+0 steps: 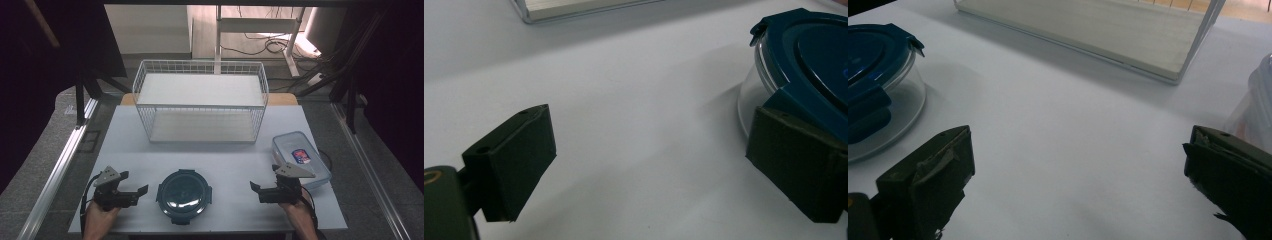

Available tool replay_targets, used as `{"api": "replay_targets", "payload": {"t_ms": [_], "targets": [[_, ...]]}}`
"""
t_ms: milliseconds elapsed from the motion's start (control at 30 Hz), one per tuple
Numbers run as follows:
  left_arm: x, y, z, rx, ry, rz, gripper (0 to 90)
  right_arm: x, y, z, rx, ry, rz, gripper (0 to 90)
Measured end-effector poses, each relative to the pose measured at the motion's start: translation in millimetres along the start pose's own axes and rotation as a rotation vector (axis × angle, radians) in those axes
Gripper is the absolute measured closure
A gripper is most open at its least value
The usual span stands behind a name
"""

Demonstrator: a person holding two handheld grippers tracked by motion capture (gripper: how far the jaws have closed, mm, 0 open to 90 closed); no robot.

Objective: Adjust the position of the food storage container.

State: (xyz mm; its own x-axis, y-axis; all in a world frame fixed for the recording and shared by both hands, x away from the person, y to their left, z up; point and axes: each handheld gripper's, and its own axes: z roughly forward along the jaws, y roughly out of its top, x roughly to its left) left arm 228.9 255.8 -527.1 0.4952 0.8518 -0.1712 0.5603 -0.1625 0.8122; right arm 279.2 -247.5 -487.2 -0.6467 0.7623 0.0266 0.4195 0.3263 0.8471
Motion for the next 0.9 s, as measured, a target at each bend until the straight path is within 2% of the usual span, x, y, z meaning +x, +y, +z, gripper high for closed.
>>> {"api": "replay_targets", "payload": {"t_ms": [67, 100, 167, 233, 367, 633, 767, 900], "targets": [[0.0, -0.1, 0.0, -0.002, 0.003, 0.002, 5.2, -1.1, -1.5, 1.3, 0.003, -0.003, 0.009, 0.0], [0.6, -0.3, 0.0, -0.002, -0.001, -0.007, 5.4, -3.5, -4.9, 4.0, 0.01, -0.018, 0.027, 0.0], [2.1, -0.3, 0.2, -0.001, -0.015, -0.029, 5.5, -4.2, -5.7, 4.5, 0.014, -0.018, 0.034, 0.0], [3.0, -0.4, 0.5, 0.002, -0.017, -0.033, 5.7, -5.1, -6.6, 4.8, 0.019, -0.016, 0.044, 0.0], [4.6, -2.1, 3.0, 0.013, -0.019, -0.035, 4.8, -4.8, -10.1, 7.8, 0.039, -0.034, 0.027, 0.0], [6.0, -0.9, 0.6, 0.025, -0.013, -0.052, 4.7, -1.0, -12.4, 12.9, 0.059, -0.031, -0.006, 0.0], [3.2, 1.7, -2.1, 0.032, -0.02, -0.059, 4.0, -0.5, -13.3, 13.6, 0.072, -0.032, -0.004, 0.0], [-6.0, 10.3, -11.9, -0.017, -0.078, -0.056, 3.1, -0.1, -14.3, 14.7, 0.093, -0.03, -0.006, 0.0]]}}
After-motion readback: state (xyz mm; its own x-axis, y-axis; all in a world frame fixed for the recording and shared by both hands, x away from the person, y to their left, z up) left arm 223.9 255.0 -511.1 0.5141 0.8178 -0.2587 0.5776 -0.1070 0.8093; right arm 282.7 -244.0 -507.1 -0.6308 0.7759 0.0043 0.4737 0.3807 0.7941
